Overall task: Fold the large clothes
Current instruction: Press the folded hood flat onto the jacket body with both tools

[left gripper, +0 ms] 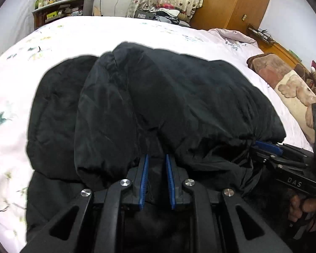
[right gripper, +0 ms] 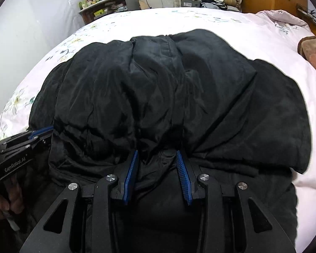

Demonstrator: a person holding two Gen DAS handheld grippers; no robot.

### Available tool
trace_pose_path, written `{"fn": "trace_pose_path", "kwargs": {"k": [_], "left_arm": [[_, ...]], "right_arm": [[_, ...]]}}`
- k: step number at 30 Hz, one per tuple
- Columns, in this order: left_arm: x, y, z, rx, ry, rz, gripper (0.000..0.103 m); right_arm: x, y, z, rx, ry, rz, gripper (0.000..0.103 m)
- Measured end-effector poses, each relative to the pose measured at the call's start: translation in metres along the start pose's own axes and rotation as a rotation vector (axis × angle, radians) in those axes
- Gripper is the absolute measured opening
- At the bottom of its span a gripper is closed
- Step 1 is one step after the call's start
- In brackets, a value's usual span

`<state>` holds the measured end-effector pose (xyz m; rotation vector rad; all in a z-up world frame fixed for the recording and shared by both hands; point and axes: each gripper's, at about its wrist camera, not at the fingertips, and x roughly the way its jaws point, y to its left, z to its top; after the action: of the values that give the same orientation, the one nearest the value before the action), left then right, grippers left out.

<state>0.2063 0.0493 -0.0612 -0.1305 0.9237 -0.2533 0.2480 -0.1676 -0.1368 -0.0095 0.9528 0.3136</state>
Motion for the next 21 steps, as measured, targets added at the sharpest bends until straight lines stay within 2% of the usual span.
{"fn": "trace_pose_path", "kwargs": {"k": [3,5,9,14,17,21], "left_arm": [[-0.022,-0.001,-0.006,-0.001,-0.033,-0.028,0.018],[-0.024,-0.002,-0.014,-0.001,-0.023,-0.041,0.018],[-0.001,-0.002,-0.028,0.001,0.028,-0.015,0.018],[0.006,0.003,-0.024,-0.021,0.05,-0.008,0.018],[-0.005,-0.001,-0.019,-0.012,0.055,-0.001,0.018],[-0.03,-0.006,-0.021,-0.014,0.036,-0.004,0.018]], "right_arm": [[-0.025,0.004,-0.008,0.012,-0.049,0.016,0.037],[-0.034,0.006,-0.016,0.022,-0.068,0.031,0.037],[-0.002,0.007,-0.027,0.01,0.022,0.014,0.037],[0.011,0.007,-0.021,-0.001,0.047,-0.006,0.037],[0.004,0.017,-0.015,-0.001,0.051,-0.013,0.037],[-0.029,0.019,-0.02,0.01,0.005,-0.001,0.037]]}}
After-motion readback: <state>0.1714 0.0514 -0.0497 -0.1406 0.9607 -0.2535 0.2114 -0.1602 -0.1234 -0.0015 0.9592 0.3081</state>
